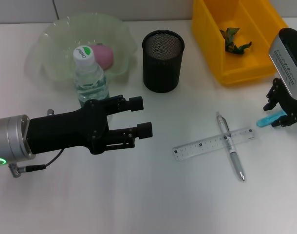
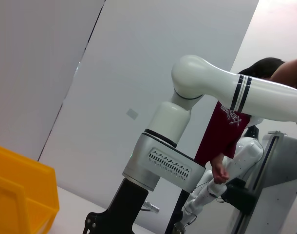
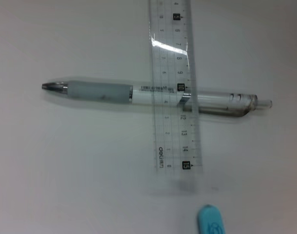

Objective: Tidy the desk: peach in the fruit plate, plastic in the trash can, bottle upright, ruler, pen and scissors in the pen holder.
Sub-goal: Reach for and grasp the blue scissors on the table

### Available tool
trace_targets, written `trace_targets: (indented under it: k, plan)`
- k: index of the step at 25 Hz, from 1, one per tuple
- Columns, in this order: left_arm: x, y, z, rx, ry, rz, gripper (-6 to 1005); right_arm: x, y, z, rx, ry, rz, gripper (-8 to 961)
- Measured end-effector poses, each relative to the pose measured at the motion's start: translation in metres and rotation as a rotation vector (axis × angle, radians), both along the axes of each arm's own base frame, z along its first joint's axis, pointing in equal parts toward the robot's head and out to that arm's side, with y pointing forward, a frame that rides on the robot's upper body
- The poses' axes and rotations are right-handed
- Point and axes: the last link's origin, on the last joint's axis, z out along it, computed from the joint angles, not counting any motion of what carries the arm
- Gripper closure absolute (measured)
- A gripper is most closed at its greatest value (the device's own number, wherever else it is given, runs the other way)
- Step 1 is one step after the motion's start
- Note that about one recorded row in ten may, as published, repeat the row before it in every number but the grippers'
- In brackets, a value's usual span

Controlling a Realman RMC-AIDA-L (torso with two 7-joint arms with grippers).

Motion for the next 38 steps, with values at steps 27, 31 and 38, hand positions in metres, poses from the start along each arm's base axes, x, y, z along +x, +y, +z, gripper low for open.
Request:
trace_targets:
  k: [27, 31, 38]
  plan:
    - [0.0008, 0.0007, -0.0007, 0.004, -0.003, 0.002, 216, 0.0032, -0.0016, -0.0064, -0.023, -0.036, 0.013, 603]
    - [0.0008, 0.0006, -0.0008, 0.004, -0.002, 0.002, 216, 0.0031, -0.0021, -0.0073, -0.026, -0.038, 0.014, 605]
    - [-0.0003, -0.0003, -0.0009, 0.003, -0.001, 0.004, 216, 0.0033, -0.0022, -0.0074, -0.026, -0.038, 0.013, 758]
